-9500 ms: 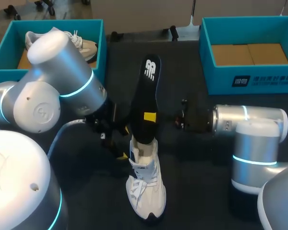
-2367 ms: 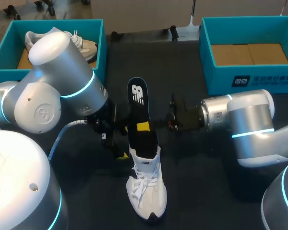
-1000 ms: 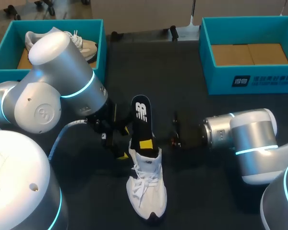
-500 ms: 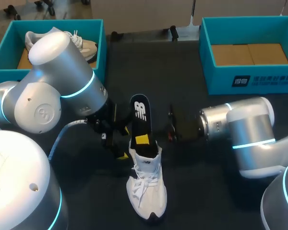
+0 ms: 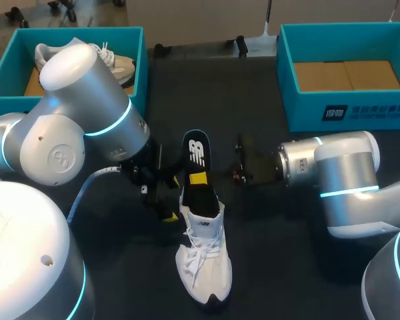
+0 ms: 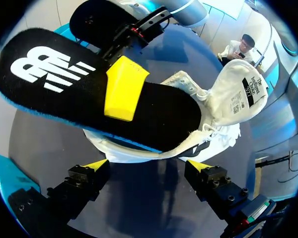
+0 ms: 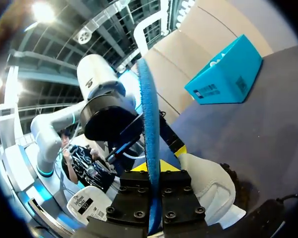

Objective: Take the shoe out of the shoebox, open the shoe tongue, remove and reinsert the insole, then place the shoe into the shoebox

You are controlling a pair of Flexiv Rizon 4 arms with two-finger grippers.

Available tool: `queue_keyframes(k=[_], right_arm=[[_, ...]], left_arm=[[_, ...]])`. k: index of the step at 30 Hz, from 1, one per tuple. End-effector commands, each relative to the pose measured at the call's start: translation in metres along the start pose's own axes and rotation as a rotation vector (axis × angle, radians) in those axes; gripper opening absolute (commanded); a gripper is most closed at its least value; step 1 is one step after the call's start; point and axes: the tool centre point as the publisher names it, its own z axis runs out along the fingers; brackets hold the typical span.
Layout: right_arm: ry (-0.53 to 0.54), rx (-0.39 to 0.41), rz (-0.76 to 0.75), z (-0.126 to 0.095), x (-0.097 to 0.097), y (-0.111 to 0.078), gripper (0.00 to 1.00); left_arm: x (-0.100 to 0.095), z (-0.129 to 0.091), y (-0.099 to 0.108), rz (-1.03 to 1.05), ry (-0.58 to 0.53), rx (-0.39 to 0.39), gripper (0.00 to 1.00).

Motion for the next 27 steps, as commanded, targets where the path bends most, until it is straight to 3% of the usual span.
queue_keyframes(k=[1, 15, 27], right_arm=[[-0.009, 0.008, 0.031, 0.005, -0.007, -0.004, 0.0], [-0.073, -0.01, 0.091, 0.001, 0.007, -0.039, 0.0], [-0.035, 0.012, 0.103, 0.004, 0.011, -0.054, 0.0]], left_arm=[[0.0, 0.0, 0.0, 0.001, 0.0, 0.0, 1.0], [0.0, 0.0, 0.0, 0.001, 0.0, 0.0, 1.0], [0.0, 0.0, 0.0, 0.001, 0.0, 0.0, 1.0]])
